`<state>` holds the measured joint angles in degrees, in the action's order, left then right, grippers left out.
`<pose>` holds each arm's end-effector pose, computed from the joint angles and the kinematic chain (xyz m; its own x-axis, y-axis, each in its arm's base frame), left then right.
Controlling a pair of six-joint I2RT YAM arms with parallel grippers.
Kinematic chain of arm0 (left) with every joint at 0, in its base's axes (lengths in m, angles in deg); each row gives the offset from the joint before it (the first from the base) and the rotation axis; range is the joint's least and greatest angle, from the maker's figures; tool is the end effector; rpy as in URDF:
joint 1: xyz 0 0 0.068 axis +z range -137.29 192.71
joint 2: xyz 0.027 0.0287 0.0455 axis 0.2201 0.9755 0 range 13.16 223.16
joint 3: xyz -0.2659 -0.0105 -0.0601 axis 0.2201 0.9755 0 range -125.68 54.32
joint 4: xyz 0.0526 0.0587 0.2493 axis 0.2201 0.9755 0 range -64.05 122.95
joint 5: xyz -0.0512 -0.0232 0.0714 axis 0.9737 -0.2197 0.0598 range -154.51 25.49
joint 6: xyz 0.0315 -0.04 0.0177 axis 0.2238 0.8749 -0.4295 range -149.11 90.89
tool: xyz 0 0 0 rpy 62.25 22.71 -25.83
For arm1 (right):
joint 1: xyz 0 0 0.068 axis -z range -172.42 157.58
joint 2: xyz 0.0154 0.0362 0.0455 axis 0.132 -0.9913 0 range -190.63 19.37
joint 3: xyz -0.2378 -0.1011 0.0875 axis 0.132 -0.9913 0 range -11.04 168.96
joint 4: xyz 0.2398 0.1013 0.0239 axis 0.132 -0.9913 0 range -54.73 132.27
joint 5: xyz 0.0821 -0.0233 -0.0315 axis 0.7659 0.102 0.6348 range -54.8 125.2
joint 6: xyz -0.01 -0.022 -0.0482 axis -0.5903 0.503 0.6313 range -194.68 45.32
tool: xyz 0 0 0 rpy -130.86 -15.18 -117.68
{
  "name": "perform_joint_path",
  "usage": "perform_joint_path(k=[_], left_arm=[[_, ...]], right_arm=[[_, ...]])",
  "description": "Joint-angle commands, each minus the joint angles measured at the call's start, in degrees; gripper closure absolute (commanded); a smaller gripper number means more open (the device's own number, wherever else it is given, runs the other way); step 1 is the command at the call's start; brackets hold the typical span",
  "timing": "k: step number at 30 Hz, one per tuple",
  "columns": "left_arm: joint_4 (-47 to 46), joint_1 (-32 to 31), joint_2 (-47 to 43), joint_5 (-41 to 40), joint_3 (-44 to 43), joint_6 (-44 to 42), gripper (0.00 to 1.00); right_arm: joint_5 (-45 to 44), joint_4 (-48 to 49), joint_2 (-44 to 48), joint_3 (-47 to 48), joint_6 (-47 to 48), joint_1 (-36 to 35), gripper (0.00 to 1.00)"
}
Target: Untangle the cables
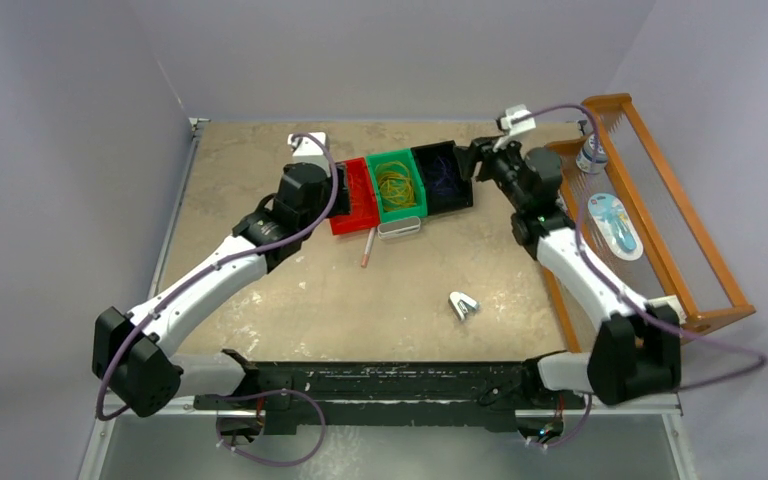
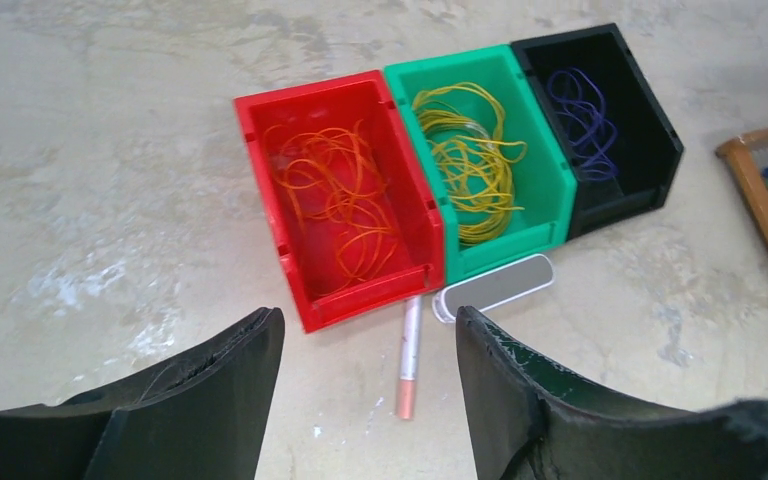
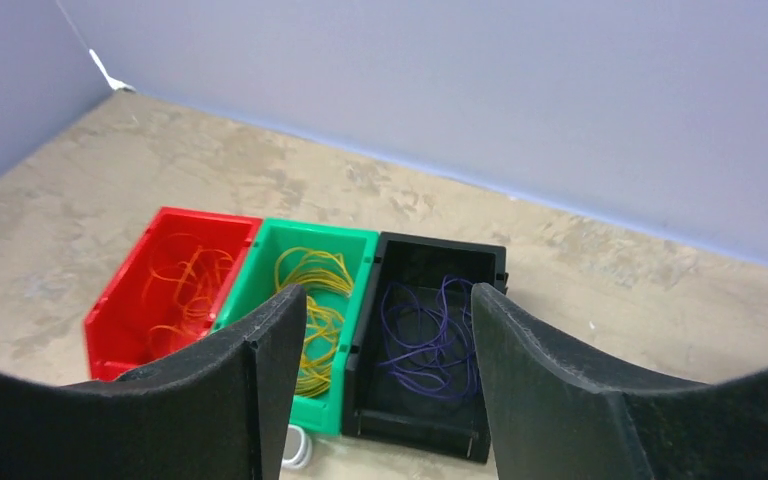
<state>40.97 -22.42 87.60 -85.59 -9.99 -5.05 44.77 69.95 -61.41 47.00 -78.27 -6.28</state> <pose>0.2510 -0.1609 0.3383 -0.4278 -0.1641 -0.8889 0.1056 0.9676 -0.2294 0.3244 0.0860 0.3441 0.0586 0.0782 -0.9952 -0.4016 0.9145 0.0482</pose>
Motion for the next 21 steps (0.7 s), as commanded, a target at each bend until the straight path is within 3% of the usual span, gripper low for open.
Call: perform_joint_path(k=[1,6,11,21], left_arm=[[-4.83,0.42,-7.28,-8.41,4.13,1.92,0.36],[-6.9,0.33,-13.13,-12.95,10.52,4.48,0.35],[-10.09,0.34,-18.38,-17.52,18.62,8.2,0.35],[-16.91,0.33,-25.35,-22.86,32.31,12.37,0.33]], right_arm=[[-1.21,4.06,14.4,-8.7,-0.81,0.05,0.34],[-4.16,0.49,30.93,-18.52,-1.71,0.07,0.22],[-8.71,-2.18,43.14,-27.2,-1.8,0.07,0.01],[-12.76,0.65,49.39,-37.02,-6.59,0.07,0.01]])
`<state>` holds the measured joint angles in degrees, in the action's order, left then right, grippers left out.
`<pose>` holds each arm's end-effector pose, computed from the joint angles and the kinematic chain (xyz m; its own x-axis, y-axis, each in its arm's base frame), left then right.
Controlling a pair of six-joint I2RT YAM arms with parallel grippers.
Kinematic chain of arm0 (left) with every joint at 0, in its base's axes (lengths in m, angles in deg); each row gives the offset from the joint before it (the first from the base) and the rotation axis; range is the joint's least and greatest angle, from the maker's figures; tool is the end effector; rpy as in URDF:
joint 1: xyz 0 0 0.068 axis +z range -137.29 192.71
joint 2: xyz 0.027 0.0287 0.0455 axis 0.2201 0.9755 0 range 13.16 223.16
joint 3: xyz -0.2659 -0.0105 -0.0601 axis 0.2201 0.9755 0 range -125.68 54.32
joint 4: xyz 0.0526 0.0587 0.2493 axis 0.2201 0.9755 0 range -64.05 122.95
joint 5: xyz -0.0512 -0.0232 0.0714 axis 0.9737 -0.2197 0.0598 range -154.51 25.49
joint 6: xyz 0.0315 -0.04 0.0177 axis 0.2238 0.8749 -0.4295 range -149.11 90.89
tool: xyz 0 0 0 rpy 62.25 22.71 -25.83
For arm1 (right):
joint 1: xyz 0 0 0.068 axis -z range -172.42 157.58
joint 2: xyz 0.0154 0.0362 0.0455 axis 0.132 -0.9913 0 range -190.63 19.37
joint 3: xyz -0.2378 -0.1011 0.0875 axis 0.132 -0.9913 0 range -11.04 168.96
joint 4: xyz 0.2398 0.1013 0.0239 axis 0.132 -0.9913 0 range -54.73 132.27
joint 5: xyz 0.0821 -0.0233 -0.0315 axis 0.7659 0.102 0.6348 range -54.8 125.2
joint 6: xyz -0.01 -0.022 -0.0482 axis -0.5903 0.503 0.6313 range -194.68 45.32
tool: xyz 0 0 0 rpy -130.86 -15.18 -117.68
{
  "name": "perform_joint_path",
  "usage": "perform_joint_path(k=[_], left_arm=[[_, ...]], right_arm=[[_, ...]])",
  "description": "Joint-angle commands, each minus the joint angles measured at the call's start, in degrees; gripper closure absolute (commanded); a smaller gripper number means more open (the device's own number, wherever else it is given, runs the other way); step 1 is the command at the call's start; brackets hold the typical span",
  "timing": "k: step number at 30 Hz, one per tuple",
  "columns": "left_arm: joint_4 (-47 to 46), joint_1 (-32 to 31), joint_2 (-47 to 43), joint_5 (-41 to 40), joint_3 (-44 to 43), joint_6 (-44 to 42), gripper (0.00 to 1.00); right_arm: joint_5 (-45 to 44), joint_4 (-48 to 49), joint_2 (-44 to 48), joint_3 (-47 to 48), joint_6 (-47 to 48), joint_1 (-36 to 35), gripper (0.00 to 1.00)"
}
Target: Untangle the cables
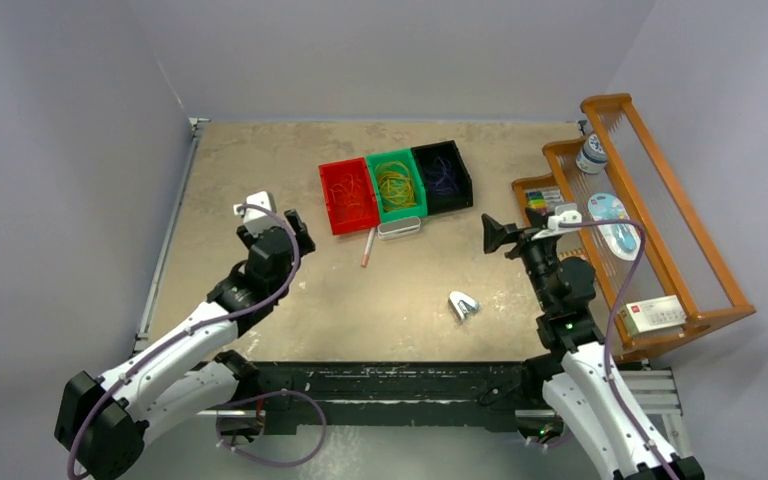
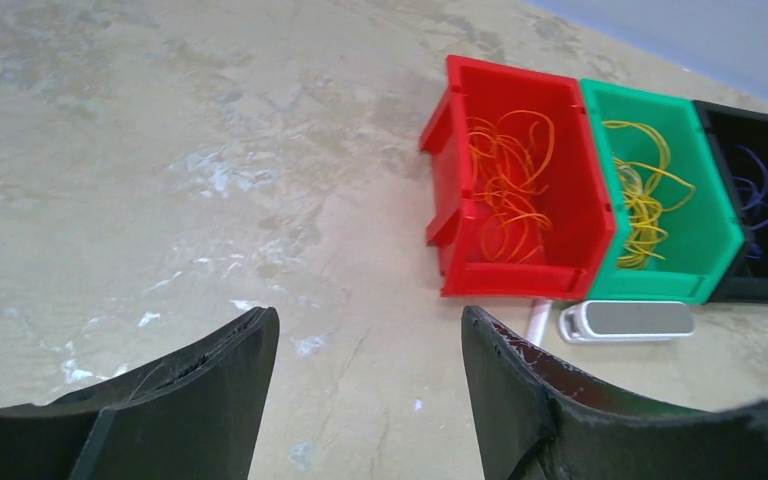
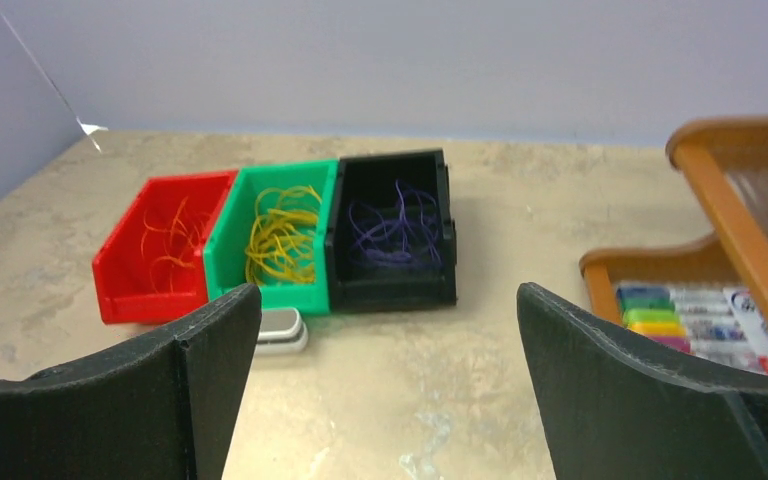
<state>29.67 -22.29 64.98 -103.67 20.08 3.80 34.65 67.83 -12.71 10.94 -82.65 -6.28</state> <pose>0.1793 -0.0980 0.2673 -0.2297 -0.3535 -0.9068 -0.1928 0.9298 -0.3136 0.1493 0.0364 0.2990 0.2244 0.1983 -0.9541 -0.2644 0.9547 0.1363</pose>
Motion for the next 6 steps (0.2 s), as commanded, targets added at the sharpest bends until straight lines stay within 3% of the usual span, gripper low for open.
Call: perform_joint_path(k=[1,6], left_arm=[[-5.54,0.2,-3.02,-5.21,2.61,3.62,0.33],[-3.03,0.27,-2.71,-8.9,1.91,4.62,0.29]], right_arm=[[-2.54,3.05,0.43,-1.05,-2.19,0.07,0.01],[-2.63,5.54,-0.8,-1.28,-1.42,0.07,0.01]])
